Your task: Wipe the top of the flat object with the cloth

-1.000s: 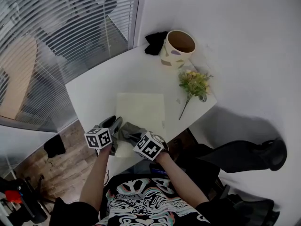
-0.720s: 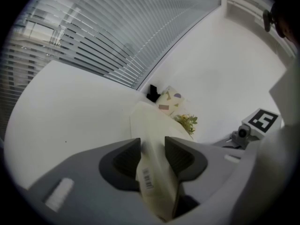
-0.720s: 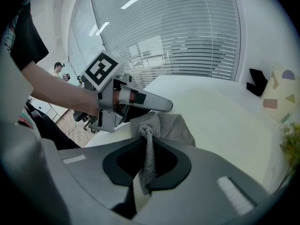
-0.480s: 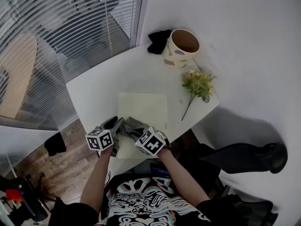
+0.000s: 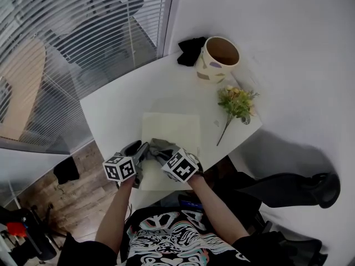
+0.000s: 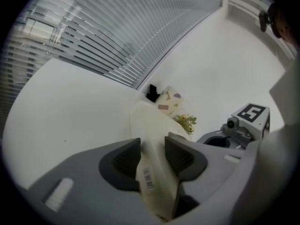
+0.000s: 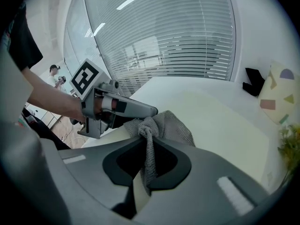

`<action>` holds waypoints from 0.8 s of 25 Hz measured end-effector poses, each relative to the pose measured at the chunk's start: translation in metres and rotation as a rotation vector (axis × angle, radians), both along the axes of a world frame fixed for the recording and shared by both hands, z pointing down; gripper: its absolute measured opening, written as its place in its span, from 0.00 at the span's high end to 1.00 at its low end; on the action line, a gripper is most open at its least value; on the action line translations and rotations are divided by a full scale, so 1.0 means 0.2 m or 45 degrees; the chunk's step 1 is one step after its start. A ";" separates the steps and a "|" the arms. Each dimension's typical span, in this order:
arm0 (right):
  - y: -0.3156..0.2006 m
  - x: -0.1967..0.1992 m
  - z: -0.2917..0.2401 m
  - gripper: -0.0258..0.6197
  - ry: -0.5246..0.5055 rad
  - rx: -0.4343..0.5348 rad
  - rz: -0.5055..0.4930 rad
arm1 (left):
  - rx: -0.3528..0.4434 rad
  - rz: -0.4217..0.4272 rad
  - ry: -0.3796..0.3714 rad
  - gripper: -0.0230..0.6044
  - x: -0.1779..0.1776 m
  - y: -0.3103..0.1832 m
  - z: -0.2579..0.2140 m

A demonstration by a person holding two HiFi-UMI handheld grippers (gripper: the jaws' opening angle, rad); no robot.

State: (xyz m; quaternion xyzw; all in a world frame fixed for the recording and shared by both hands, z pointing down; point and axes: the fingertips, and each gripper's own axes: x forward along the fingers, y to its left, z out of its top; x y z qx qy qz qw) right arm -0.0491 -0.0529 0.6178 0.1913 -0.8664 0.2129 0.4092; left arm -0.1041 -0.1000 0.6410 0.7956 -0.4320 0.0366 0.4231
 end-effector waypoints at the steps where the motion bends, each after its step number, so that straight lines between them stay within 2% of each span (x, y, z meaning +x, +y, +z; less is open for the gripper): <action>1: -0.01 0.00 0.00 0.94 -0.003 0.001 0.008 | -0.001 0.000 0.004 0.64 0.00 0.00 0.00; 20: -0.20 -0.01 -0.01 0.94 -0.008 0.066 0.115 | 0.010 0.022 -0.003 0.64 0.00 0.00 0.00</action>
